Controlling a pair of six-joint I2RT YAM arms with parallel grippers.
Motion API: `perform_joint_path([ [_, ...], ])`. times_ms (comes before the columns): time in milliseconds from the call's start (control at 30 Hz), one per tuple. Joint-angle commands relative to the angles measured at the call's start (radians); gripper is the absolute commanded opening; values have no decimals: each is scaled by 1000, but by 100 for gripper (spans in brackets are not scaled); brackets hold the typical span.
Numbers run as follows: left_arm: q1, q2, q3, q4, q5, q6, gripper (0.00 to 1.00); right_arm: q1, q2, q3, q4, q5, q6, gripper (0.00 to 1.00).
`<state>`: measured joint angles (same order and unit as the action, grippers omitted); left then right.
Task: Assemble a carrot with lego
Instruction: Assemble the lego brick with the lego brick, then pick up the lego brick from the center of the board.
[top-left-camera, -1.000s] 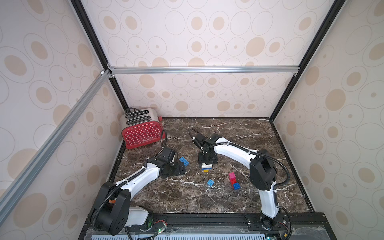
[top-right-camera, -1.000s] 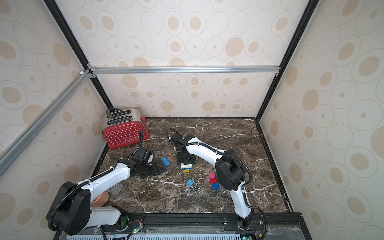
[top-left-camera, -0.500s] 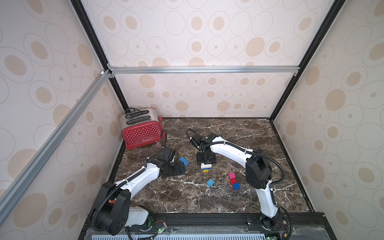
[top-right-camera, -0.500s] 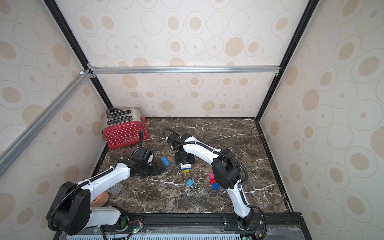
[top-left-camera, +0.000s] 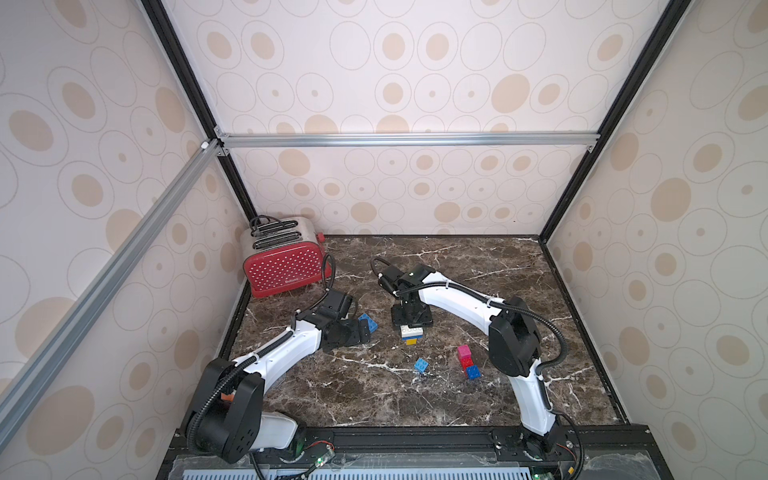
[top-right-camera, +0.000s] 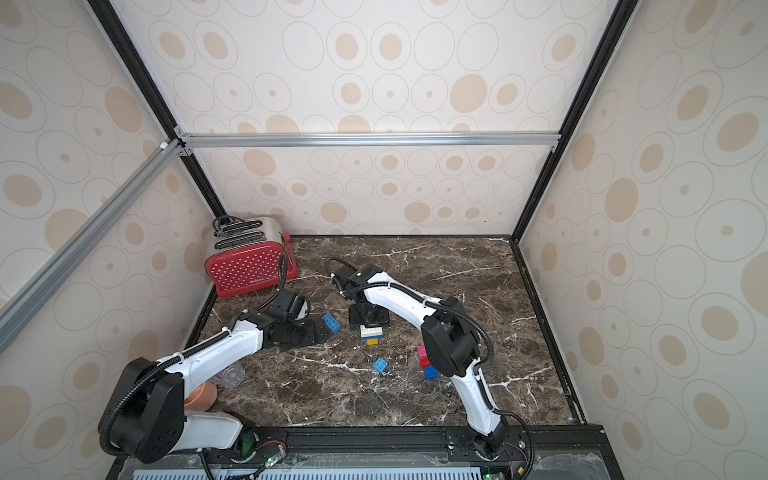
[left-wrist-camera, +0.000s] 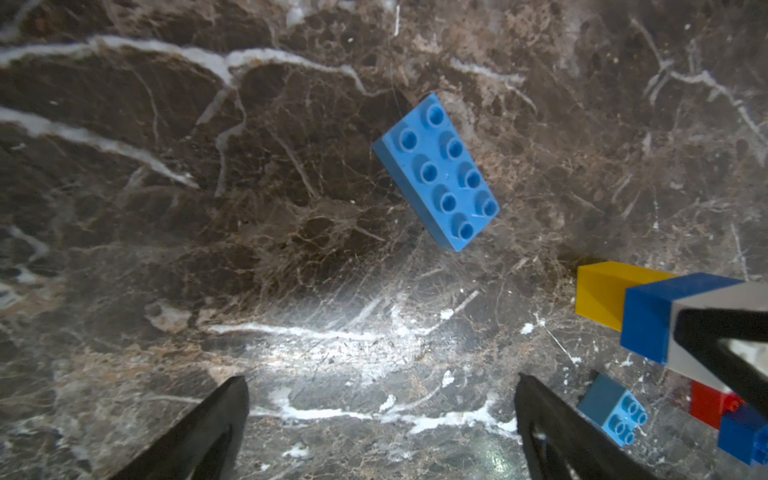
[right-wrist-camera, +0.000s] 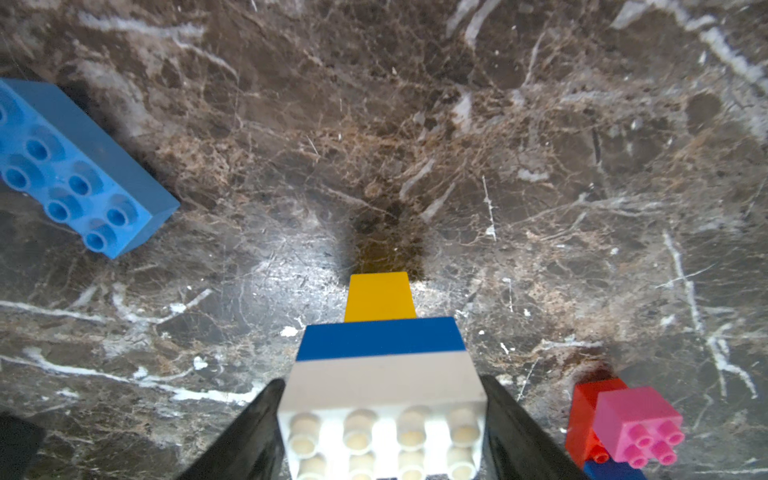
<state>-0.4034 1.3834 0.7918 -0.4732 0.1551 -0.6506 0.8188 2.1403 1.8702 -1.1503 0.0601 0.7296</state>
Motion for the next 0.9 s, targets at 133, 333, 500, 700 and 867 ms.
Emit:
perform_joint_path([
  [133,2,111,102,-65,-153,-13,94,7,-59,18,-6,12,5,83],
  [333,-38,224,215,-110,-251,11,93,7,-123,-12,14,35,7,88],
  [500,-58,316,278,-116,-262,0,92,8,-157,-17,20,48,4,90],
  [700,-92,373,325,-109,-258,-21,91,0,-206,-42,11,77,-8,92],
  [867,-97,416,356,-69,-218,-43,93,-16,-246,-89,32,84,-12,93],
])
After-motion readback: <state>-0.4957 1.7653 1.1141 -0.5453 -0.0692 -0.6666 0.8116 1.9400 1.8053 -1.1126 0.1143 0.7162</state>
